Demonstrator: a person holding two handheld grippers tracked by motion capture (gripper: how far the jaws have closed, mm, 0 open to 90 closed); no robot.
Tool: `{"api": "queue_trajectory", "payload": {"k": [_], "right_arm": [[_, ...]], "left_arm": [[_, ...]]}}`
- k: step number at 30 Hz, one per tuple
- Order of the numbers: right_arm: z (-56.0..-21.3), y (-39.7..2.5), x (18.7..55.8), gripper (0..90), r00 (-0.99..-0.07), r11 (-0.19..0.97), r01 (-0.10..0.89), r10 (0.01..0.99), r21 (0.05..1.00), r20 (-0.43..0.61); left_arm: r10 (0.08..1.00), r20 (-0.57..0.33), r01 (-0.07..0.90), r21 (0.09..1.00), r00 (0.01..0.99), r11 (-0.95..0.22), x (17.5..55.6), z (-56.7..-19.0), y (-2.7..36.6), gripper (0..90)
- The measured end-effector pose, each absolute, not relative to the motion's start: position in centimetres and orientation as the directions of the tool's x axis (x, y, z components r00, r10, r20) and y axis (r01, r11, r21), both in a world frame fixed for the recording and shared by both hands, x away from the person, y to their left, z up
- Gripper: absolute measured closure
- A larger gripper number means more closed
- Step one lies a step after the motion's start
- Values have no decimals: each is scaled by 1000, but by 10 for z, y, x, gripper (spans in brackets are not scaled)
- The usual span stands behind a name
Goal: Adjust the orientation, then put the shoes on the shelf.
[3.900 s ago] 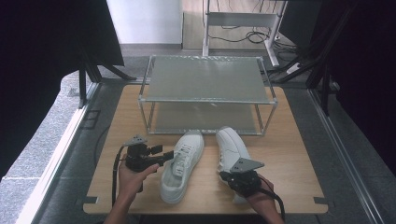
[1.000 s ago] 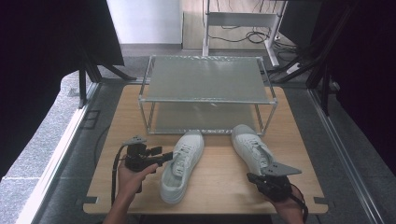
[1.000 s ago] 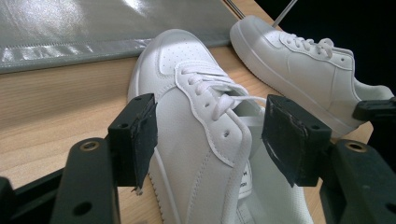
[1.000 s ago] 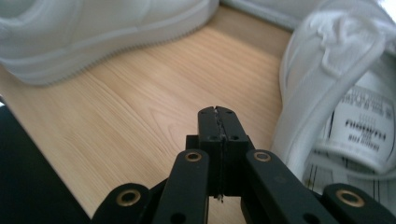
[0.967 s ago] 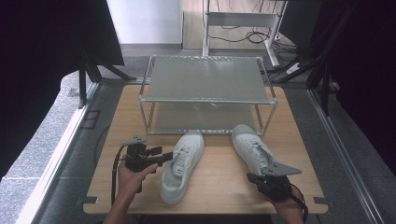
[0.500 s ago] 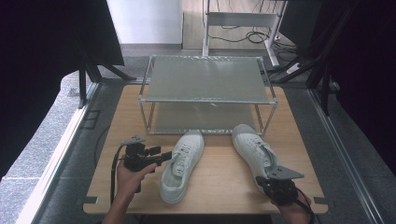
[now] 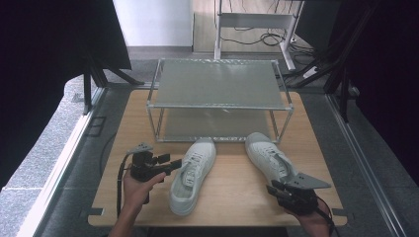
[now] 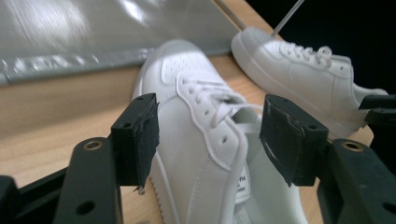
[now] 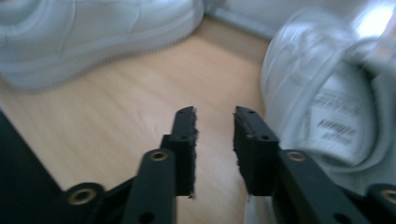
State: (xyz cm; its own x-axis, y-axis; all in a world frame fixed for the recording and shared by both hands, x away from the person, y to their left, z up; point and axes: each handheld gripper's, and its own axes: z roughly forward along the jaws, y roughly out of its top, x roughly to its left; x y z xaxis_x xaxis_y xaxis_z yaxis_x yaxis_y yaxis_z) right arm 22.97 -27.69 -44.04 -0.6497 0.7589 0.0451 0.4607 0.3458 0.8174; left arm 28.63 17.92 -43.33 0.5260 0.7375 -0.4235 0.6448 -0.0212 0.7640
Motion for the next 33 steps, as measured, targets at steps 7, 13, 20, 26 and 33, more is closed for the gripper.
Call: {"api": "queue_trajectory", "payload": {"k": [7, 13, 20, 26, 33], "right_arm": [[-413, -294, 257, 547, -591, 255, 435, 805, 863, 61], [-400, -304, 275, 531, -555, 233, 413, 831, 880, 41], [-398, -308, 303, 495, -540, 215, 449, 838, 867, 72], [-406, -310, 307, 488, -515, 184, 457, 852, 870, 90], [-422, -318, 303, 487, -508, 172, 495, 852, 852, 123]], "left_arm": [[745, -398, 621, 783, 535, -27, 284, -424, 180, 389], [748, -387, 608, 793, 539, -27, 285, -422, 179, 406], [754, -371, 608, 793, 541, -46, 289, -421, 171, 416], [759, -352, 616, 783, 547, -81, 291, -425, 161, 422], [772, -328, 632, 766, 545, -121, 289, -433, 157, 431]]}}
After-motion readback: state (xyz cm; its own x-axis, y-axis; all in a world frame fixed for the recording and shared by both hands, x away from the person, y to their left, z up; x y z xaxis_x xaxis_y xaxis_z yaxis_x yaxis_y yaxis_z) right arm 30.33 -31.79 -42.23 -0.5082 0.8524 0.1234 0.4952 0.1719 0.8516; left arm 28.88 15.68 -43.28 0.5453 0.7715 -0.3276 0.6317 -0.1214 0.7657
